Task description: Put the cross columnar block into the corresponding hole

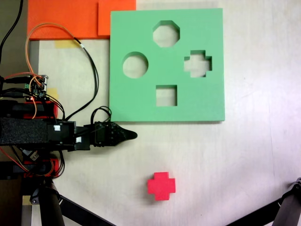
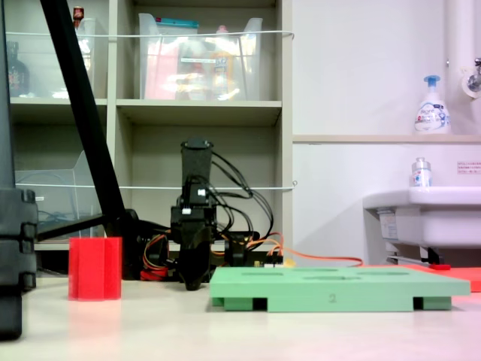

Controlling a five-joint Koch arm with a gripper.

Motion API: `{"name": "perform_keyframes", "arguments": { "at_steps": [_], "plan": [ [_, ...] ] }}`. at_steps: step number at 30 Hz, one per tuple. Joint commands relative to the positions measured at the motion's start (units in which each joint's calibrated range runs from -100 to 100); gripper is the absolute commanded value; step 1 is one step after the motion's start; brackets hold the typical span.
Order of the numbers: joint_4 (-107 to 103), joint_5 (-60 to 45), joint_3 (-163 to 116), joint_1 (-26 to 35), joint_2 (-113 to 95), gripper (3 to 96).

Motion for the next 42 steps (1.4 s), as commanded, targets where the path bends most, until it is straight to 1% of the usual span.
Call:
{"name": "perform_keyframes", "arguments": {
  "at_steps": [1,29,30,34,37,42],
  "plan": [
    [-6.0,0.0,-1.1,-0.3,-0.4,49.5],
    [-6.0,0.2,-1.1,-0.3,-0.4,48.5],
    [-6.0,2.0,-1.1,-0.5,-0.4,47.0],
    [-4.1,11.1,-1.1,-2.3,-0.4,48.5],
    [-1.4,22.5,-1.1,-3.1,-0.4,48.3],
    [-2.6,30.3,0.9,-4.7,-0.4,47.9]
  ]
}}
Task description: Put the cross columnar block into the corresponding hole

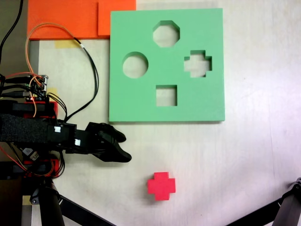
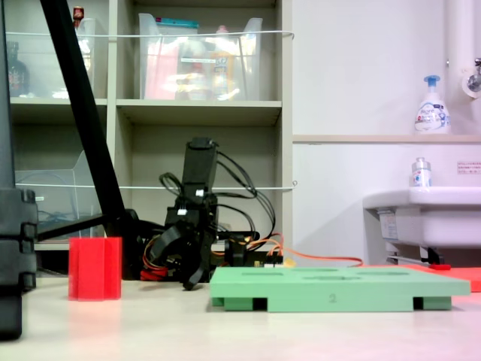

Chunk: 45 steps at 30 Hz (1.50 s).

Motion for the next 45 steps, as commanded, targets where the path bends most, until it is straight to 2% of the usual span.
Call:
{"name": "perform_keyframes", "arguments": {
  "at_steps": [1,6,7,12,22,27,31,45],
  "plan": [
    [-5.3,5.1,4.0,-1.0,-0.5,47.9],
    [-46.0,13.8,37.0,-1.8,0.7,47.9],
    [-54.8,15.5,46.7,-2.3,7.0,47.9],
    [-71.7,18.9,69.3,-3.0,18.4,46.8],
    [-79.4,19.5,88.2,-6.9,22.9,46.4],
    [-79.1,18.4,89.8,-8.5,25.8,67.8],
    [-75.3,17.4,89.8,-9.5,29.1,81.2],
    [-64.8,13.3,90.4,-9.9,37.9,82.3]
  ]
}}
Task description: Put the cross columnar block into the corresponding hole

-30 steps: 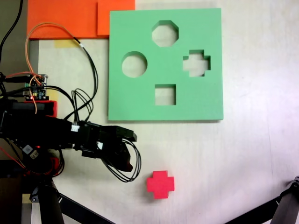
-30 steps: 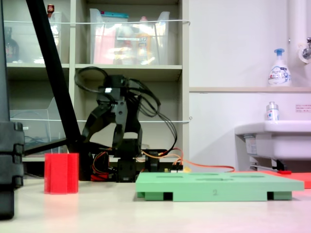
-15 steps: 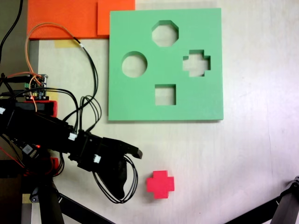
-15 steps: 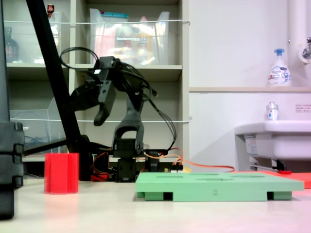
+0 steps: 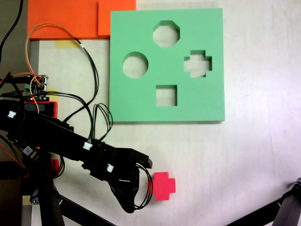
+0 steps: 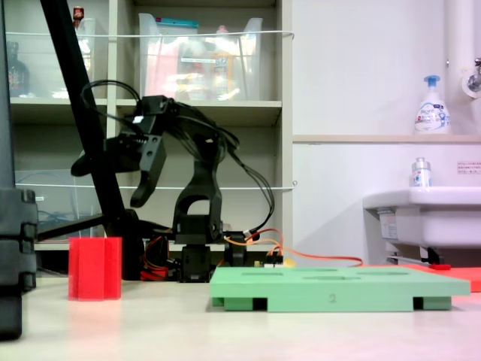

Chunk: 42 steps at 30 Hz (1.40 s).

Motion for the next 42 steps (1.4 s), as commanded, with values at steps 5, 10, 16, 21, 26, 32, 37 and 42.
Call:
{"name": "perform_keyframes", "arguments": {
  "at_steps": [5,10,16,21,26,32,37,42],
  "plan": [
    [8.3,-0.4,5.2,0.3,5.1,82.3],
    [10.3,-0.4,5.2,1.1,7.4,82.3],
    [12.4,-0.2,5.1,2.1,9.6,93.5],
    [13.7,-0.2,4.7,2.1,13.1,94.3],
    [17.4,-0.2,1.0,2.1,14.8,94.4],
    [18.7,-0.3,-1.5,2.5,16.0,94.3],
    [18.7,-0.4,-3.2,2.8,18.1,94.2],
    [18.7,-1.1,-5.3,2.8,19.9,94.2]
  ]
}}
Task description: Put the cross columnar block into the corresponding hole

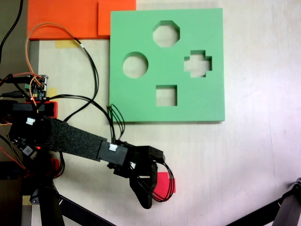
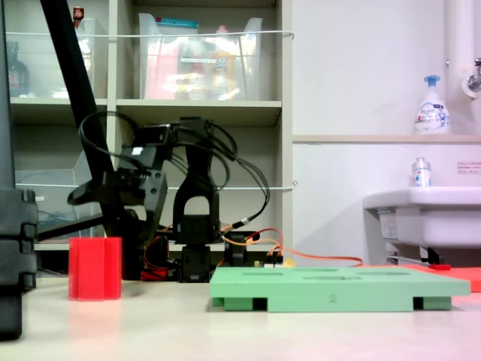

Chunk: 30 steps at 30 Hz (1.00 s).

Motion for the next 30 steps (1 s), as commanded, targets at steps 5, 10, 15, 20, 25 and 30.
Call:
{"name": "perform_keyframes", "arguments": {
  "at_steps": [5,10,15,20,25,30],
  "plan": [
    [3.7,-1.5,-0.3,0.0,0.4,93.8],
    [3.7,-1.5,-2.1,-0.2,0.9,93.5],
    [3.5,-1.9,-2.4,-1.1,2.2,93.4],
    [3.5,-3.5,-1.8,-1.9,4.1,93.4],
    [3.6,-3.9,-0.4,-2.6,5.5,93.4],
    [3.6,-5.0,2.2,-3.1,9.2,93.4]
  ]
}}
